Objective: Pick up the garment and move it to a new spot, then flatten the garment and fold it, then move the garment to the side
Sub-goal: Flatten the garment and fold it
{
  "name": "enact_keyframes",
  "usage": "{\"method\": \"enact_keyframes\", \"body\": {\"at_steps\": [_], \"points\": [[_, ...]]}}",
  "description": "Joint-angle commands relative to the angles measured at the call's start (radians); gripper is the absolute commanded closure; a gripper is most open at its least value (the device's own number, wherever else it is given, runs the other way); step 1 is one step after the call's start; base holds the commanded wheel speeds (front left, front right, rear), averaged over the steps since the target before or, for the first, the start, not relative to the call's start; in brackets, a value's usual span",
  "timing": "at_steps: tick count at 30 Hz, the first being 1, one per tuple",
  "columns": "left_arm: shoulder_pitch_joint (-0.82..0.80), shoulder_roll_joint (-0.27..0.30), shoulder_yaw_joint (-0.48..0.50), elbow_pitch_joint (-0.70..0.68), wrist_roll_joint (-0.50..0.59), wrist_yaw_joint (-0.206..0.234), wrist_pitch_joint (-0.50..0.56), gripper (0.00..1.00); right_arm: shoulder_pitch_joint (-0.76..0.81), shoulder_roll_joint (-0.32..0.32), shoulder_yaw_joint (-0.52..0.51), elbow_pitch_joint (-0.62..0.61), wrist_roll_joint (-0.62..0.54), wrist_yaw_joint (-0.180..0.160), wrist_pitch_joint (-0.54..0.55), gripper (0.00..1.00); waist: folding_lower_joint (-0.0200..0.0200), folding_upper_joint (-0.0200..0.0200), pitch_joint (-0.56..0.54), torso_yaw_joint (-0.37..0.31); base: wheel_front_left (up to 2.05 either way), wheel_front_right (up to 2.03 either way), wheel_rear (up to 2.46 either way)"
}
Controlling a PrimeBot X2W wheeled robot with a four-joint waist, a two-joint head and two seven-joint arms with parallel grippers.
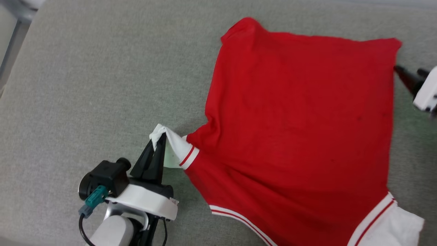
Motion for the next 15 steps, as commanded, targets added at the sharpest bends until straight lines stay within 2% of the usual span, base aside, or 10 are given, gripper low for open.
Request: {"method": "enact_keyframes", "body": {"at_steps": [1, 9, 15], "points": [[-0.024, -0.009, -0.002, -0.011, 0.009, -0.007, -0.005, 1.00, -0.049, -0.015, 0.002, 0.013, -0.007, -0.001, 0.023, 0.00, -0.0003, 0.0000, 0.065, 0.048, 0.00, 0.00, 0.00], [-0.074, -0.040, -0.010, -0.013, 0.036, -0.033, -0.008, 1.00, -0.239, -0.040, 0.028, 0.101, -0.079, -0.001, 0.105, 0.00, -0.0003, 0.0000, 0.158, 0.094, 0.00, 0.00, 0.00], [-0.082, -0.061, 0.004, -0.012, 0.050, -0.046, -0.008, 1.00, -0.220, -0.013, 0.073, 0.239, -0.102, -0.001, 0.241, 0.00, -0.0003, 0.0000, 0.178, 0.103, 0.00, 0.00, 0.00]]}}
